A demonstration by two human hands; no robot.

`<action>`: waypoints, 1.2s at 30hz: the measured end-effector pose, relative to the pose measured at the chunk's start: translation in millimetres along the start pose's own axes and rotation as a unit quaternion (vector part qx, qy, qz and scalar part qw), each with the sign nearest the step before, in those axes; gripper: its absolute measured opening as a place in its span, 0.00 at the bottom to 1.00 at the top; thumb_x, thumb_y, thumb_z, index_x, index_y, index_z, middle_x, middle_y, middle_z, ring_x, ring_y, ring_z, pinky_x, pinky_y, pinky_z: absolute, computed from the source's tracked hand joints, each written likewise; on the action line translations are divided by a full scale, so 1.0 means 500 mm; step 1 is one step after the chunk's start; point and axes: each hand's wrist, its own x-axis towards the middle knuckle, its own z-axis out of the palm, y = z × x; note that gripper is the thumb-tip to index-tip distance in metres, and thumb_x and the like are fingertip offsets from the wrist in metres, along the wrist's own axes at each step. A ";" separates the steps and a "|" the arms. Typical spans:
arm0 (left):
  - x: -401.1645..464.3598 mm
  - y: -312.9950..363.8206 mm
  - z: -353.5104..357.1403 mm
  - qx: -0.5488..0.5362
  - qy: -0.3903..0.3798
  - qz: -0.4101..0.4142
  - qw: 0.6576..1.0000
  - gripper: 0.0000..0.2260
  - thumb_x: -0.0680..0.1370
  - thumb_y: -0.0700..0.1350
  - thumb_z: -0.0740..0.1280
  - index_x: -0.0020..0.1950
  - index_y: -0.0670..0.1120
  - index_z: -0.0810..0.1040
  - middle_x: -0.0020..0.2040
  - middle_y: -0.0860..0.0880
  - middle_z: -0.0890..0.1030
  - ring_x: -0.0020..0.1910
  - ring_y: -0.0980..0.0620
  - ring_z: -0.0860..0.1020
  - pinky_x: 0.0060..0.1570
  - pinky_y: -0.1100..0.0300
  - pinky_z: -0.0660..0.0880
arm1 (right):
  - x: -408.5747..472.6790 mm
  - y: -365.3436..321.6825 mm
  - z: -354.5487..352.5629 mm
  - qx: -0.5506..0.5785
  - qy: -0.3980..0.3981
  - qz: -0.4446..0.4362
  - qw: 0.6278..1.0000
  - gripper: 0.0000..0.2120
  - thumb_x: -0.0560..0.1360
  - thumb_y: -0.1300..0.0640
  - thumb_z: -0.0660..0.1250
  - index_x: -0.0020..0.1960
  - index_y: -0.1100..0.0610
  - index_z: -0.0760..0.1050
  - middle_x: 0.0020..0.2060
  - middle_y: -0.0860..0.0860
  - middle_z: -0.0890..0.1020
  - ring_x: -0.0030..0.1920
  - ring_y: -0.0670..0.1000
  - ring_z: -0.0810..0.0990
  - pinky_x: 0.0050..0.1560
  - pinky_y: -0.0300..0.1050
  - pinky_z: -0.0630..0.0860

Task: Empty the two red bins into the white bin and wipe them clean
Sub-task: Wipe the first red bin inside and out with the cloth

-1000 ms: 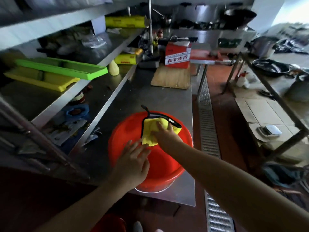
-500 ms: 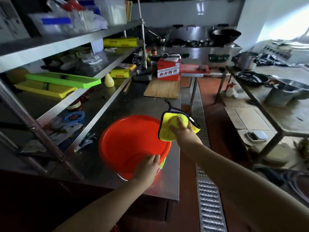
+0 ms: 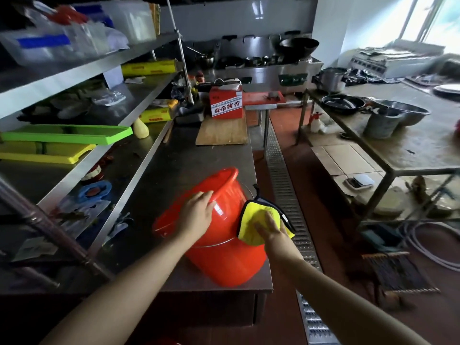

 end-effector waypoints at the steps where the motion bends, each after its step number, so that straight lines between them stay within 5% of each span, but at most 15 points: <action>1: 0.007 -0.012 -0.010 -0.028 -0.009 -0.023 0.999 0.16 0.81 0.42 0.65 0.67 0.38 0.76 0.60 0.39 0.79 0.59 0.40 0.77 0.60 0.53 0.71 | -0.005 -0.008 0.010 0.000 -0.003 0.004 1.000 0.44 0.72 0.75 0.53 0.79 0.39 0.55 0.81 0.50 0.38 0.78 0.70 0.44 0.71 0.55 0.68; 5: 0.013 -0.059 -0.033 -0.149 -0.042 -0.108 0.982 0.18 0.82 0.45 0.63 0.71 0.39 0.73 0.68 0.40 0.75 0.66 0.43 0.74 0.65 0.58 0.67 | -0.024 -0.037 0.034 -0.016 0.003 0.011 1.000 0.46 0.72 0.76 0.52 0.80 0.38 0.51 0.80 0.49 0.34 0.78 0.71 0.44 0.69 0.58 0.71; 12: -0.006 -0.116 -0.010 -0.171 -0.066 -0.166 0.969 0.19 0.84 0.43 0.57 0.74 0.39 0.67 0.70 0.38 0.72 0.69 0.42 0.70 0.63 0.62 0.62 | -0.034 -0.085 0.047 -0.115 0.001 0.007 0.993 0.45 0.75 0.74 0.51 0.80 0.38 0.42 0.79 0.46 0.33 0.78 0.71 0.40 0.49 0.54 0.82; 15: -0.028 -0.148 0.005 -0.116 -0.113 -0.144 0.976 0.28 0.84 0.51 0.58 0.81 0.46 0.52 0.79 0.40 0.56 0.77 0.42 0.57 0.71 0.56 0.56 | -0.030 -0.101 0.063 -0.125 0.010 -0.007 0.992 0.41 0.78 0.70 0.52 0.80 0.37 0.43 0.80 0.43 0.36 0.78 0.69 0.39 0.52 0.58 0.82; 17: -0.059 -0.174 0.024 -0.035 -0.159 -0.067 0.984 0.40 0.78 0.61 0.64 0.80 0.55 0.42 0.80 0.45 0.39 0.78 0.40 0.48 0.74 0.48 0.52 | -0.021 -0.108 0.069 -0.120 0.029 -0.013 0.992 0.37 0.78 0.64 0.55 0.80 0.37 0.48 0.80 0.43 0.42 0.78 0.68 0.37 0.71 0.73 0.62; 19: -0.088 -0.201 0.040 0.008 -0.198 -0.029 0.980 0.49 0.68 0.70 0.68 0.77 0.65 0.37 0.76 0.51 0.27 0.77 0.33 0.42 0.72 0.37 0.53 | -0.010 -0.115 0.070 -0.150 0.049 -0.029 0.987 0.35 0.77 0.59 0.58 0.80 0.41 0.53 0.80 0.46 0.50 0.79 0.64 0.35 0.70 0.75 0.31; 20: -0.100 -0.215 0.048 0.021 -0.206 -0.027 0.978 0.53 0.64 0.73 0.69 0.75 0.68 0.35 0.75 0.52 0.24 0.76 0.30 0.42 0.69 0.33 0.56 | -0.005 -0.119 0.067 -0.166 0.054 -0.045 0.984 0.35 0.76 0.58 0.60 0.80 0.43 0.56 0.79 0.48 0.55 0.80 0.62 0.36 0.69 0.73 0.28; 23: -0.116 -0.245 0.061 0.078 -0.187 -0.019 0.979 0.56 0.62 0.72 0.71 0.76 0.66 0.35 0.75 0.49 0.24 0.76 0.29 0.47 0.65 0.32 0.62 | 0.003 -0.124 0.061 -0.180 0.068 -0.110 0.975 0.34 0.71 0.56 0.71 0.76 0.49 0.67 0.75 0.52 0.69 0.80 0.61 0.53 0.76 0.68 0.51; 26: -0.116 -0.263 0.059 0.063 -0.138 0.006 0.988 0.46 0.70 0.67 0.68 0.79 0.61 0.43 0.78 0.50 0.30 0.76 0.35 0.58 0.66 0.43 0.67 | 0.013 -0.129 0.056 -0.182 0.065 -0.138 0.971 0.32 0.67 0.52 0.76 0.70 0.52 0.76 0.72 0.52 0.74 0.74 0.60 0.69 0.66 0.64 0.72; 29: -0.100 -0.293 0.036 0.004 -0.108 0.001 0.994 0.34 0.79 0.60 0.60 0.79 0.60 0.44 0.81 0.53 0.45 0.74 0.46 0.65 0.63 0.52 0.71 | 0.021 -0.132 0.053 -0.193 0.077 -0.140 0.968 0.29 0.67 0.49 0.76 0.67 0.53 0.78 0.70 0.52 0.76 0.68 0.59 0.76 0.59 0.61 0.76; 32: -0.088 -0.319 0.003 0.098 -0.025 -0.023 0.995 0.31 0.81 0.54 0.60 0.80 0.53 0.50 0.80 0.45 0.55 0.75 0.42 0.64 0.64 0.47 0.73 | 0.025 -0.134 0.048 -0.210 0.086 -0.139 0.964 0.30 0.66 0.48 0.78 0.66 0.53 0.79 0.68 0.52 0.78 0.65 0.59 0.79 0.56 0.60 0.78; 34: -0.086 -0.324 -0.006 0.180 0.015 0.062 0.982 0.29 0.80 0.45 0.63 0.80 0.48 0.57 0.80 0.41 0.55 0.78 0.39 0.55 0.71 0.40 0.64 | 0.026 -0.136 0.048 -0.221 0.093 -0.148 0.959 0.31 0.65 0.47 0.79 0.66 0.53 0.79 0.67 0.52 0.78 0.63 0.59 0.79 0.55 0.60 0.78; 36: -0.081 -0.305 0.001 0.198 0.024 0.174 0.964 0.26 0.79 0.37 0.62 0.78 0.44 0.63 0.78 0.42 0.59 0.77 0.41 0.57 0.71 0.41 0.64 | 0.028 -0.136 0.050 -0.232 0.099 -0.150 0.956 0.31 0.64 0.47 0.79 0.65 0.53 0.80 0.66 0.52 0.79 0.63 0.58 0.80 0.54 0.61 0.78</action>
